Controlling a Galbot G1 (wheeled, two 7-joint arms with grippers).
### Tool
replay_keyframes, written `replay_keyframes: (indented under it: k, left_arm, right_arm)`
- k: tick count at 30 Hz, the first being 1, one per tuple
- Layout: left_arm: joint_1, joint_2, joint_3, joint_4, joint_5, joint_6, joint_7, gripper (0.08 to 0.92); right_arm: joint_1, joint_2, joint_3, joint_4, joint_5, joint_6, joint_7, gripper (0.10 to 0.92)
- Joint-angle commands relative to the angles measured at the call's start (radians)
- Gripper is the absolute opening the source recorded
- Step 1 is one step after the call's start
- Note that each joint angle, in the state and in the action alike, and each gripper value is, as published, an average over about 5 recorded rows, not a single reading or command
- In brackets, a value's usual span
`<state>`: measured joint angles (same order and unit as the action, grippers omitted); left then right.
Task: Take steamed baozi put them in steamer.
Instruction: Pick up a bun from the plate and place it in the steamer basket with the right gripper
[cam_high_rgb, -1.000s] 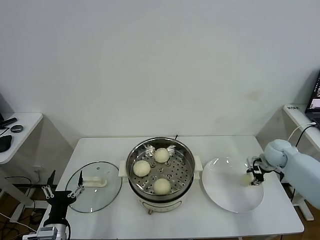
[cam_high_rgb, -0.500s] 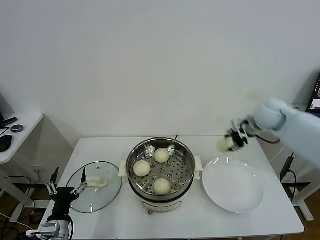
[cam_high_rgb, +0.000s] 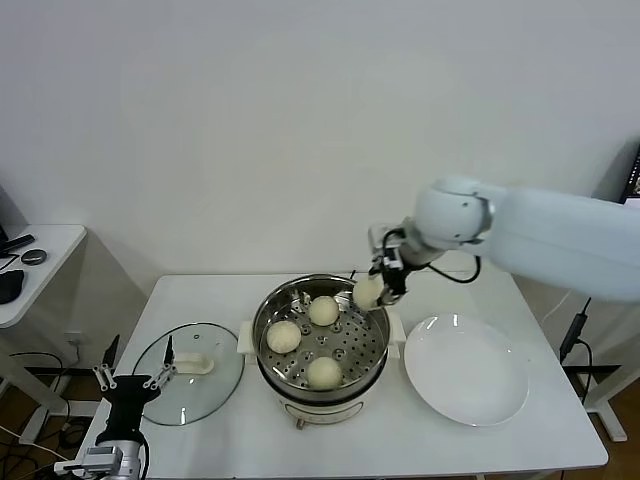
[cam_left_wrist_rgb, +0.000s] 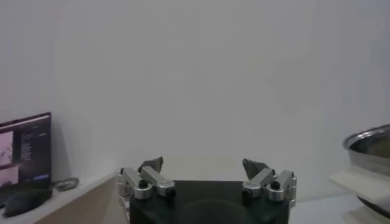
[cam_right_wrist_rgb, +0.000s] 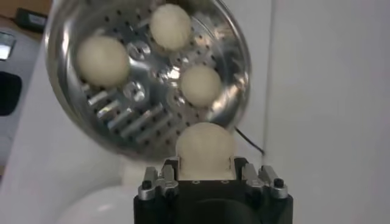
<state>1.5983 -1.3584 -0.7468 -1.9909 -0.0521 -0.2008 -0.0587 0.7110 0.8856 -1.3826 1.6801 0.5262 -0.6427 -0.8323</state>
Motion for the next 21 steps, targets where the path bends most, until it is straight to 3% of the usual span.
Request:
replay_keyframes:
  k: [1,21]
  left_arm:
    - [-0.001,-0.001,-0.005,0.0,0.0,0.0,0.0,0.823]
    - [-0.001,-0.005,-0.019,0.001,-0.005,-0.004,-0.001,0.823]
  right_arm:
    - [-0.06,0.125,-0.074,0.001,0.064,-0.088,0.088,0.535]
    - [-0.177,0.102,-0.027,-0.031,-0.033,-0.086,0.102,0.565]
